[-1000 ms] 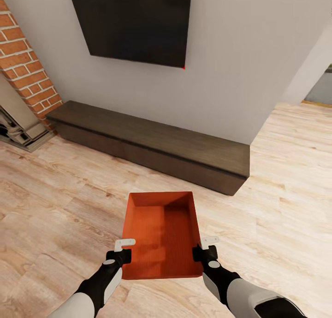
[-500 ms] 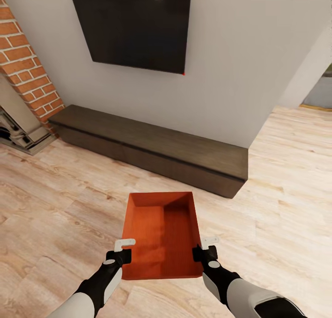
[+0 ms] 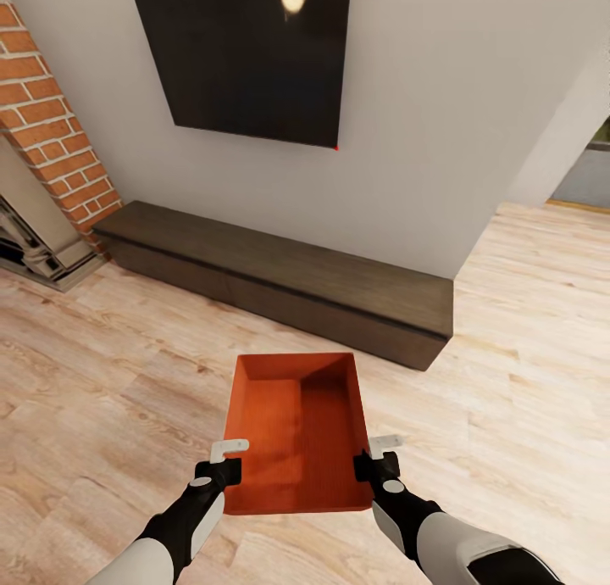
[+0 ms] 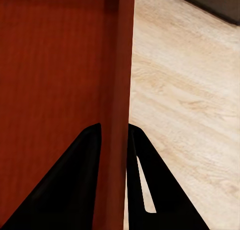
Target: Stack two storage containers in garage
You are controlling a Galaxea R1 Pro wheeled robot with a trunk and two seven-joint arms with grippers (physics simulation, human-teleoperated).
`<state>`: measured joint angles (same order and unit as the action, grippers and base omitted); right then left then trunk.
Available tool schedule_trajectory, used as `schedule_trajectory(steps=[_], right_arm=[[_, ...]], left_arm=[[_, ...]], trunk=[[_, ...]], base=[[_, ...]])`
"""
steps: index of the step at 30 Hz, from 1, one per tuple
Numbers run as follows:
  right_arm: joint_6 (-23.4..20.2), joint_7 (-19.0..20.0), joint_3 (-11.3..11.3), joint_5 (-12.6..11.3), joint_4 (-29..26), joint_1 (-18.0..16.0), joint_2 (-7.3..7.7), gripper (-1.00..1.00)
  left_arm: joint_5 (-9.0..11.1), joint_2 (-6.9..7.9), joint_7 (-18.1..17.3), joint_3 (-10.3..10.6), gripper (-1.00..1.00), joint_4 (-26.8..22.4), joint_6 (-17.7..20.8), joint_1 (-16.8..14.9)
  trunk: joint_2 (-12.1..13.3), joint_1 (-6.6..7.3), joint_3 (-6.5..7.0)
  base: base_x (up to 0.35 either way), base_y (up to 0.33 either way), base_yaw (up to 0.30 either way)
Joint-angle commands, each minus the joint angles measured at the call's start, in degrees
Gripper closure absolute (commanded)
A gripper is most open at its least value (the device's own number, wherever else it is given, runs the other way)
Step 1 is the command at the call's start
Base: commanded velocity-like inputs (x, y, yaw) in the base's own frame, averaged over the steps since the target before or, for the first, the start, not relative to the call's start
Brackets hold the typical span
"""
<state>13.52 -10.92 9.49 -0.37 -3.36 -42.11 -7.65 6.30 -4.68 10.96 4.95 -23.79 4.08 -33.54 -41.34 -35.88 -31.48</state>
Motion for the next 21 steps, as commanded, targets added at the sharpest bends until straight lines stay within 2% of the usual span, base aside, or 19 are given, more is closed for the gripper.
schedule_trajectory(steps=[1,12,21], right_arm=[[0.3,-3.1,-1.4,-1.2,0.3,0.0,0.0,1.0],[0.3,-3.1,-1.4,-1.2,0.3,0.0,0.0,1.0],[0.4,-3.1,-1.4,-1.2,0.3,0.0,0.0,1.0]], left_arm=[[-0.8,-0.15,1.0,-0.6,1.0,-0.6,-0.2,0.0],[-0.8,-0.14,1.0,-0.6,1.0,-0.7,-0.2,0.0],[-0.8,-0.18,1.0,-0.6,1.0,-0.9,-0.2,0.0]], trunk=[[0.4,0.21,0.22],[4.8,2.63,3.17],[4.8,2.63,3.96]], base=[[0.0,0.0,0.0],[0.0,0.0,0.0],[0.0,0.0,0.0]])
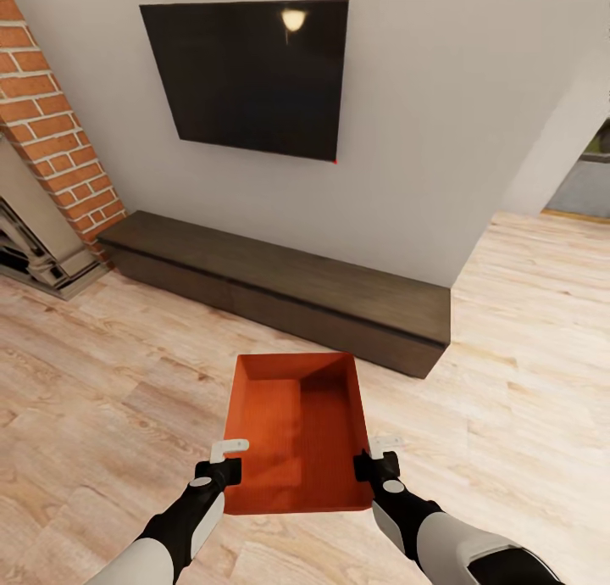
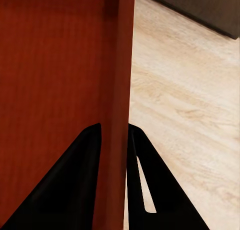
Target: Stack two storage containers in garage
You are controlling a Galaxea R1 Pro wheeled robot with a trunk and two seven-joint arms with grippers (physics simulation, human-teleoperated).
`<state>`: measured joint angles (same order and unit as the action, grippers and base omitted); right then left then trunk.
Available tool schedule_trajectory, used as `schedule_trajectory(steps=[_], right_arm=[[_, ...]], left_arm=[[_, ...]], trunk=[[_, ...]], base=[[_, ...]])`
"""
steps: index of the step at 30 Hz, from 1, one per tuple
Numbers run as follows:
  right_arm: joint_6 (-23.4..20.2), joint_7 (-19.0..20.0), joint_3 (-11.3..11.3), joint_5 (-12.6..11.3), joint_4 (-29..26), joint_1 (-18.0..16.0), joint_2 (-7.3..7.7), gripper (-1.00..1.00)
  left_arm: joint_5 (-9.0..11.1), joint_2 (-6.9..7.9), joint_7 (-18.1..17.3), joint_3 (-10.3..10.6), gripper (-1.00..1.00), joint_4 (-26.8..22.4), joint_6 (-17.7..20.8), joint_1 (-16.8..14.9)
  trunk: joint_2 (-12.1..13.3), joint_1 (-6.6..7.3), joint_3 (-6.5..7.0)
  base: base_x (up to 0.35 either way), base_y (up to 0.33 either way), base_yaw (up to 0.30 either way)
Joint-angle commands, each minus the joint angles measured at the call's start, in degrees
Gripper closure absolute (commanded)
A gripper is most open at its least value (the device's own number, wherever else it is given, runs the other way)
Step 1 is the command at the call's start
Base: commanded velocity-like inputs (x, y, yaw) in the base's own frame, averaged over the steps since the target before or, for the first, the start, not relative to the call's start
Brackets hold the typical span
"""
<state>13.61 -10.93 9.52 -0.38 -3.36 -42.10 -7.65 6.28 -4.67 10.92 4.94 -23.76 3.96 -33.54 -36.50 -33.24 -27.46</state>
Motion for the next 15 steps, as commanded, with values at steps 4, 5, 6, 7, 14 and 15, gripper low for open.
schedule_trajectory(steps=[4,5,6,7,14,15], right_arm=[[0.3,-3.1,-1.4,-1.2,0.3,0.0,0.0,1.0],[0.3,-3.1,-1.4,-1.2,0.3,0.0,0.0,1.0],[0.3,-3.1,-1.4,-1.2,0.3,0.0,0.0,1.0],[0.3,-3.1,-1.4,-1.2,0.3,0.0,0.0,1.0],[0.3,-3.1,-1.4,-1.2,0.3,0.0,0.0,1.0],[0.3,-3.1,-1.4,-1.2,0.3,0.0,0.0,1.0]], left_arm=[[-0.8,-0.16,1.0,-0.5,1.0,-1.0,-0.1,0.0],[-0.8,-0.16,1.0,-0.5,1.0,-1.0,-0.1,0.0],[-0.8,-0.16,1.0,-0.5,1.0,-1.0,-0.1,0.0],[-0.8,-0.16,1.0,-0.5,1.0,-1.0,-0.1,0.0],[-0.8,-0.16,1.0,-0.5,1.0,-0.7,-0.1,0.0],[-0.8,-0.16,1.0,-0.5,1.0,-0.6,-0.1,0.0]], trunk=[[-0.1,-0.01,0.3],[-0.1,-0.01,0.39],[-0.1,-0.01,0.48],[-0.1,-0.01,0.56],[-0.1,-0.01,1.19],[-0.1,-0.01,1.28]], base=[[0.0,0.0,0.0],[0.0,0.0,0.0],[0.0,0.0,0.0],[0.0,0.0,0.0],[0.0,0.0,0.0],[0.0,0.0,0.0]])
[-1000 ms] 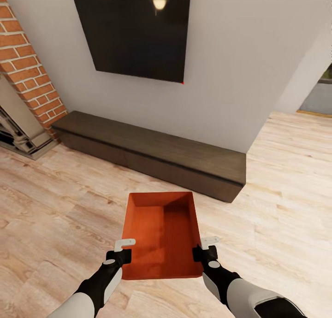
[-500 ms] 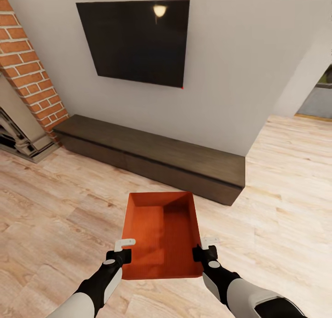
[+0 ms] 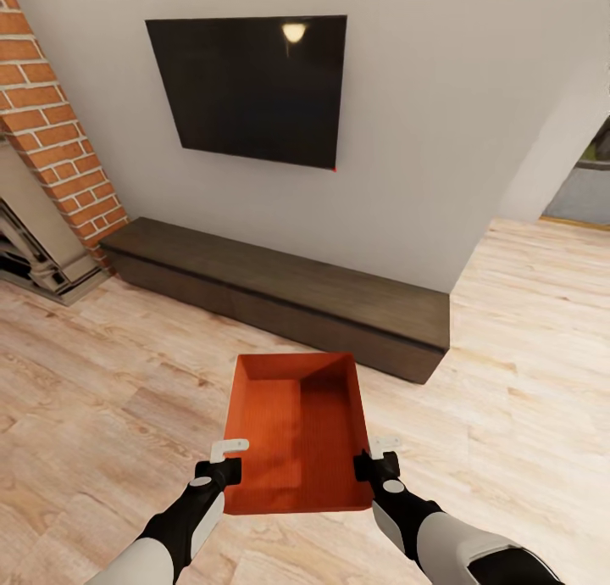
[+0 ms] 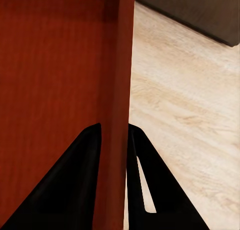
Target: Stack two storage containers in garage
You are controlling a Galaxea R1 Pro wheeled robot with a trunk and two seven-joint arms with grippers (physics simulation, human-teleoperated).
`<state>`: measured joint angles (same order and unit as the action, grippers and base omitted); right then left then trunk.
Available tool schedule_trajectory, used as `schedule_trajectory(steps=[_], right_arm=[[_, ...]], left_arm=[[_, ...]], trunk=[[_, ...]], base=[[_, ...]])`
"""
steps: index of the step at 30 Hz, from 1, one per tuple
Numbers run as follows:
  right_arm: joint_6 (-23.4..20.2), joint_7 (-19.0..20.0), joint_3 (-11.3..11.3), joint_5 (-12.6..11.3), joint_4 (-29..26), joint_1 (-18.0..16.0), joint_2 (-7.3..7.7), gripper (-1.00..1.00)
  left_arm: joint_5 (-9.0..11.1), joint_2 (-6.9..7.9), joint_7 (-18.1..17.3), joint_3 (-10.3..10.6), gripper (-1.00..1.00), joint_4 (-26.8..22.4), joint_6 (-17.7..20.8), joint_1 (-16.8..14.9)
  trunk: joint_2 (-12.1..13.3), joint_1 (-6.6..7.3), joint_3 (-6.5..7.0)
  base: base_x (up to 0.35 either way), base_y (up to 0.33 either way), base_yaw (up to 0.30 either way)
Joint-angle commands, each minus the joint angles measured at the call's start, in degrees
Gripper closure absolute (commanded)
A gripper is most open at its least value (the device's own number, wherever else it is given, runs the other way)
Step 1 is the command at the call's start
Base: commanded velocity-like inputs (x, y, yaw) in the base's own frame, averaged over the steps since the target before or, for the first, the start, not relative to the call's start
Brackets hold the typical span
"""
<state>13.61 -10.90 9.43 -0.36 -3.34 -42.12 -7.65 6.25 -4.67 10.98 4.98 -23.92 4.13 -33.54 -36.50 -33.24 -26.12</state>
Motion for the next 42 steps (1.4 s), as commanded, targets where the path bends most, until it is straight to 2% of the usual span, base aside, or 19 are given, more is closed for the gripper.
schedule_trajectory(steps=[1,14,42], right_arm=[[0.3,-3.2,-1.3,-1.2,0.3,0.0,0.0,1.0],[0.3,-3.2,-1.3,-1.2,0.3,0.0,0.0,1.0],[0.3,-3.2,-1.3,-1.2,0.3,0.0,0.0,1.0]], left_arm=[[-0.8,-0.16,0.9,-0.5,1.0,-0.5,-0.3,0.0],[-1.2,-0.07,0.7,-0.3,1.0,-0.6,-0.3,0.0],[-0.9,0.11,0.8,-0.5,1.0,-0.6,-0.3,0.0]], trunk=[[-0.1,-0.01,0.03],[-0.1,-0.01,1.18],[-0.1,-0.01,3.2]], base=[[0.0,0.0,0.0],[0.0,0.0,0.0],[0.0,0.0,-0.024]])
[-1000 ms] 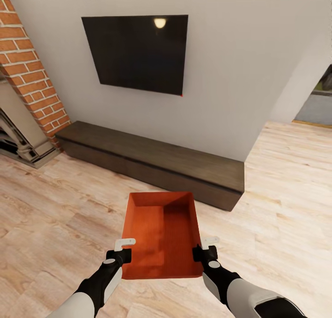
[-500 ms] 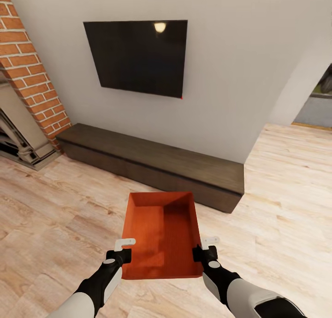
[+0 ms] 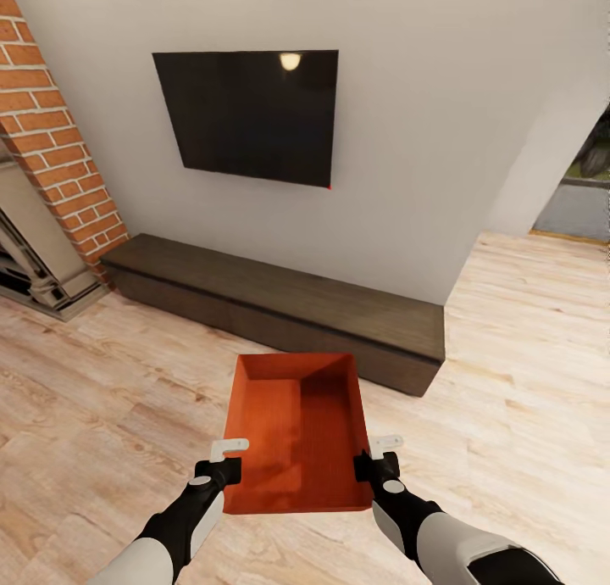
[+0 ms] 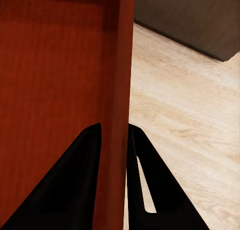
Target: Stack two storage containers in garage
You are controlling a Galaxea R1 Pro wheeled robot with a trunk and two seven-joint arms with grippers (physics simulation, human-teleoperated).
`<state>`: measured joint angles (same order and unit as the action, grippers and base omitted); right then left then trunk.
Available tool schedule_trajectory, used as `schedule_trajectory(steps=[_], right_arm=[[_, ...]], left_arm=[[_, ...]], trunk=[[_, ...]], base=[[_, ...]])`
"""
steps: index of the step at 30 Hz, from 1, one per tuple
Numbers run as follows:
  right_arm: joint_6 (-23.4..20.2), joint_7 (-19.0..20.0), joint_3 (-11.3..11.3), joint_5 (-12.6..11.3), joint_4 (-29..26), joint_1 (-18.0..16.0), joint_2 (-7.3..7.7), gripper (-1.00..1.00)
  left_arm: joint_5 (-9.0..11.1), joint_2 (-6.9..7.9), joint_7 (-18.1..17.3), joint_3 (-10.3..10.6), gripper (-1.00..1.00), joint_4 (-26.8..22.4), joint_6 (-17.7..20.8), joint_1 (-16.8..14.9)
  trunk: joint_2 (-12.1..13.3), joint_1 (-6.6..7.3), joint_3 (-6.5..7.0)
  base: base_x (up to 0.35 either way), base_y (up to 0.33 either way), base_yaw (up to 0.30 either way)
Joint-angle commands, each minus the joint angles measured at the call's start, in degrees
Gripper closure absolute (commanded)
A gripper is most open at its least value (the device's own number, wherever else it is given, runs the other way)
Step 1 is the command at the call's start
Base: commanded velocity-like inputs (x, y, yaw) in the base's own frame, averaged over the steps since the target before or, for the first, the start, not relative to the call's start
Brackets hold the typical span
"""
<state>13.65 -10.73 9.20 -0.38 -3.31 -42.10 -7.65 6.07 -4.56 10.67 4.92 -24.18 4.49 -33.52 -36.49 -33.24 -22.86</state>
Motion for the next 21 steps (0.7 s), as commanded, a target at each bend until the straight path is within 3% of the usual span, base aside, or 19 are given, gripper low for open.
schedule_trajectory(steps=[1,21], right_arm=[[0.3,-3.3,-1.1,-1.2,0.3,0.0,0.01,1.0],[0.3,-3.3,-1.1,-1.2,0.3,0.0,0.01,1.0]], left_arm=[[-0.7,0.0,1.1,-0.4,1.0,-0.3,-0.6,0.0],[-0.7,0.45,1.1,-0.4,1.0,-0.2,-0.6,0.0]], trunk=[[-0.1,-0.02,0.02],[-0.1,-0.02,1.8]], base=[[0.0,0.0,-0.065],[0.0,0.0,-0.072]])
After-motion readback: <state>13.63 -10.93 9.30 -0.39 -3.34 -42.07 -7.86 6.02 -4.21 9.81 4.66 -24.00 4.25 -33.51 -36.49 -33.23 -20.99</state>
